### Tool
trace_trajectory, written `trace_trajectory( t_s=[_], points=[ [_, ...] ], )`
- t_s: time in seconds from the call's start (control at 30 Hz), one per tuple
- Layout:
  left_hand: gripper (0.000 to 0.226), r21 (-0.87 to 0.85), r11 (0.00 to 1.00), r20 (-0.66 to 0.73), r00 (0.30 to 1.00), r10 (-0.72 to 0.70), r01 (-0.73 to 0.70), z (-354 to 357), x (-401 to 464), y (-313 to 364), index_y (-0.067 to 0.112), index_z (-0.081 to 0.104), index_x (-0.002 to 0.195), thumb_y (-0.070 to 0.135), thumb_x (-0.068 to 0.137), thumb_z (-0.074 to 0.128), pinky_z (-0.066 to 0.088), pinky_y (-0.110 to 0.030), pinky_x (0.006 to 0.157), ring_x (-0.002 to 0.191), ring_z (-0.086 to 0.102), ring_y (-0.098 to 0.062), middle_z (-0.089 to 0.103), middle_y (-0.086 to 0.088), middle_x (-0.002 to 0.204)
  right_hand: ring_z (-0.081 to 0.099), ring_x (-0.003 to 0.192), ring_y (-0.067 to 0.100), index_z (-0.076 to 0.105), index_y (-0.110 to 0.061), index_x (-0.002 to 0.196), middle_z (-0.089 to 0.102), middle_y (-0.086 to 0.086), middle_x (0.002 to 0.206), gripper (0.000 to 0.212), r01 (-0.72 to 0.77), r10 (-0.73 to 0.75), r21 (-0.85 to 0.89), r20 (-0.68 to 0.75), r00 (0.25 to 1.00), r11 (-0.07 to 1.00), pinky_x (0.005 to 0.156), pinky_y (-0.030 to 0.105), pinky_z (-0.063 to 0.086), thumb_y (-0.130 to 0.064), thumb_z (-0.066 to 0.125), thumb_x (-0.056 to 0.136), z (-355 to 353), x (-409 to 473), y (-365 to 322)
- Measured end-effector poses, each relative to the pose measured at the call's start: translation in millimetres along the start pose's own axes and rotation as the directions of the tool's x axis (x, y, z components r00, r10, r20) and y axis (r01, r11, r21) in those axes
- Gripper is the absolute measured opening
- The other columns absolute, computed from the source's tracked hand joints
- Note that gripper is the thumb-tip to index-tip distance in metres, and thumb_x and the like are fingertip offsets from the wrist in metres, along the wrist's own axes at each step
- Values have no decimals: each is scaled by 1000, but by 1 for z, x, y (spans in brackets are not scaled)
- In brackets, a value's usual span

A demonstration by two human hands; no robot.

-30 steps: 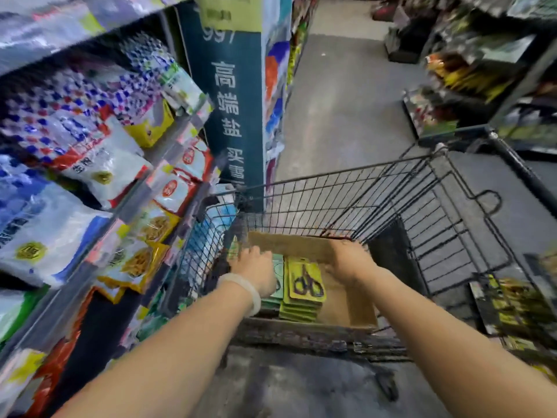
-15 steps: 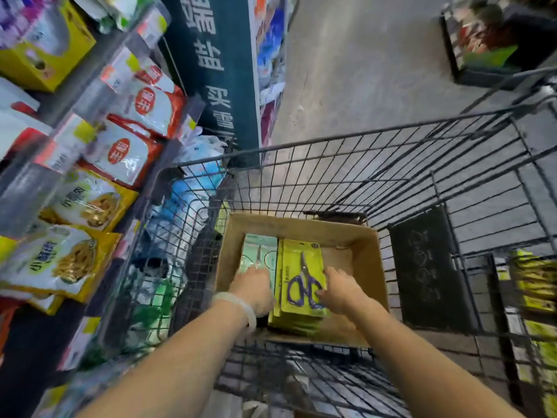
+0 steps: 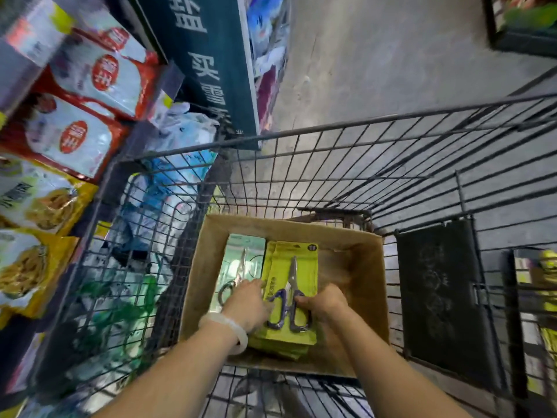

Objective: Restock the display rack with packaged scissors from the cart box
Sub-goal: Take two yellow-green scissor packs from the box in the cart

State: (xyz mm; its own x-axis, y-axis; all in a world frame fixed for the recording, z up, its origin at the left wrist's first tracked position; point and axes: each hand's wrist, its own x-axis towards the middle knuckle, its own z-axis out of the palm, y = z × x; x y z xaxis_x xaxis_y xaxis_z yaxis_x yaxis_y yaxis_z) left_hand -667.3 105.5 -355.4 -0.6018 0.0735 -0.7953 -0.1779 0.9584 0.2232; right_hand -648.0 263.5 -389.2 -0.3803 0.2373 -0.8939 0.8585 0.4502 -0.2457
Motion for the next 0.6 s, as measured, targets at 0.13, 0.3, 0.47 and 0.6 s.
trace_trajectory(
  t_s=[0.13,0.3,0.47,0.6],
  points=[
    [59,-144,988,6,998,-58,58,-6,-4,5,9,35,140,36,91,55,39,-31,102,129,44,-27,45,-11,140,65,94,22,62,-4,86,67,11,105,22,-33,21,192,67,998,981,87,34,53,-19,75,77,0,-2,-1],
    [64,-559,806,110,981,-163,196,-14,-8,2,9,50,125,39,73,74,50,-41,96,107,62,-28,64,-10,119,67,91,25,57,-9,103,68,12,107,41,38,-95,353,145,985,935,77,38,57,-23,79,71,9,-21,0],
    [28,-781,602,97,985,-145,166,-26,-12,-7,11,67,94,15,69,78,52,-48,93,95,68,-30,72,-13,97,66,92,23,47,-10,117,64,14,114,47,157,-253,441,167,953,883,67,26,56,-15,73,77,8,-37,-13],
    [57,-854,495,93,983,-160,161,-25,-2,-18,13,64,107,24,52,78,52,-50,91,95,68,-32,73,-10,101,64,88,17,53,-10,110,64,10,106,36,270,-347,427,114,931,863,72,23,55,-25,69,82,1,-45,-23]
  ],
)
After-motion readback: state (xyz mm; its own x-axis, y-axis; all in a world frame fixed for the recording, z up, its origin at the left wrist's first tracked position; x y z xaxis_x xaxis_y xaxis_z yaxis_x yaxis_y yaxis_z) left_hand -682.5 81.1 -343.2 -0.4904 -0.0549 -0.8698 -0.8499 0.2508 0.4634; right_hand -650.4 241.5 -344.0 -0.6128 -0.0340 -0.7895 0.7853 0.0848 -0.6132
